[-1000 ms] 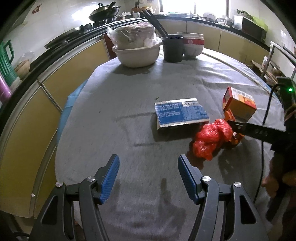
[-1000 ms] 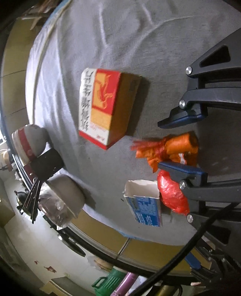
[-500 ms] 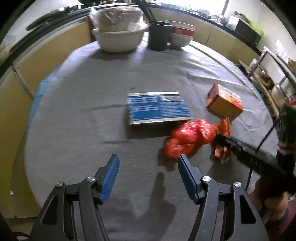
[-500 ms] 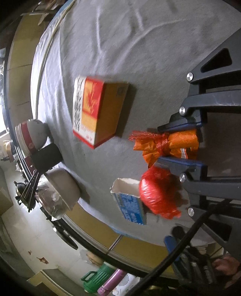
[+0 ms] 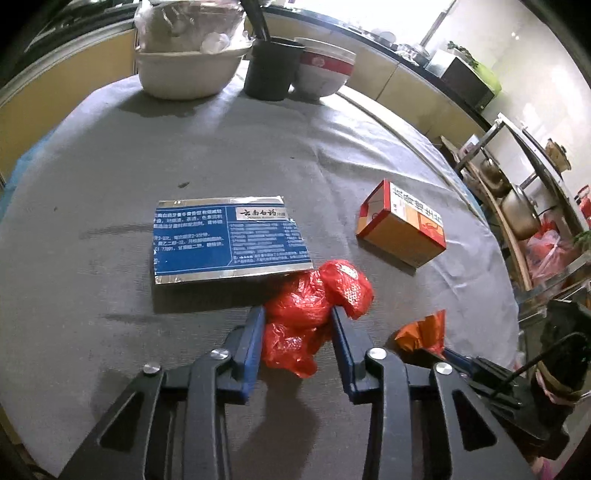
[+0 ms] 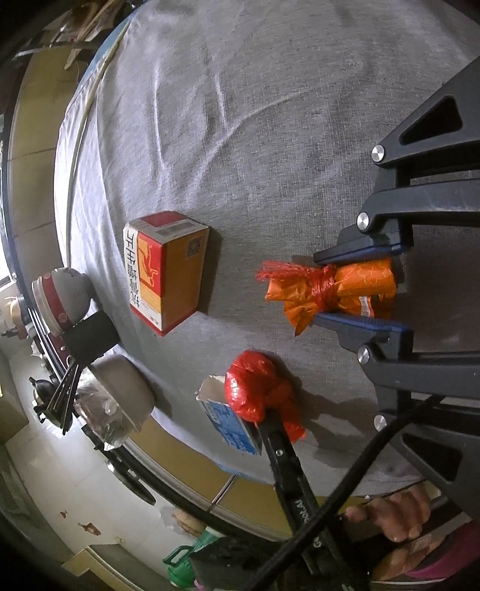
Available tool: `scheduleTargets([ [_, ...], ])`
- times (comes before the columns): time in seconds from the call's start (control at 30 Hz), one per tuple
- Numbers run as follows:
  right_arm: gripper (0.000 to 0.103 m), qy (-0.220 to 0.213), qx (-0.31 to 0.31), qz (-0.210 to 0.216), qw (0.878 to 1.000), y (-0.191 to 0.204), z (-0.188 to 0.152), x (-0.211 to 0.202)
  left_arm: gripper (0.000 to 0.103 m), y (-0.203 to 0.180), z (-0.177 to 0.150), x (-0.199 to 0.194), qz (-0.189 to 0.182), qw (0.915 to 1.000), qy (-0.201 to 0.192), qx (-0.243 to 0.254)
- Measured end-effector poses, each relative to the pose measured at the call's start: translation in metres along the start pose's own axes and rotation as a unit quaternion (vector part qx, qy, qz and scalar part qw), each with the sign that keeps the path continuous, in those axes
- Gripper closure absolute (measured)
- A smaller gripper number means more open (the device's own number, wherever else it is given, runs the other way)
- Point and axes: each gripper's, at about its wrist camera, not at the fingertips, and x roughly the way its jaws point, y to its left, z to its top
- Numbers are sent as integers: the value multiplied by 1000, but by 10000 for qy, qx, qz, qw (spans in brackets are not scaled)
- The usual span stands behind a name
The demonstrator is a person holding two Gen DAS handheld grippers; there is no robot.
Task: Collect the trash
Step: 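Lift the red bag and orange wrapper off the table with both tools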
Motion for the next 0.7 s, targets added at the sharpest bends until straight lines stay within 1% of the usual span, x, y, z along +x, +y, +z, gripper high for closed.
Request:
scheduleTargets([
  [0.07,76,-9,37,2,10000,1,-1,0,73,-4,-5,-2,46,10000,-51,47],
  [0.17,76,-9,117,49,9999,1,-3,-2,75,-7,-15,-8,159,9997,-113,121],
  [0.33,75,-81,105,70,9999,5,-8,-13,76,-7,-32,-24,163,9996,-195,126],
  [0.5,75,-197,24,93,9998,14,-16,-28,76,-9,-50,-51,209,9990,-375,112],
  [0.7,75,-317,-130,104,9994,28,-32,-47,76,-16,-74,-86,601,9957,-657,263],
])
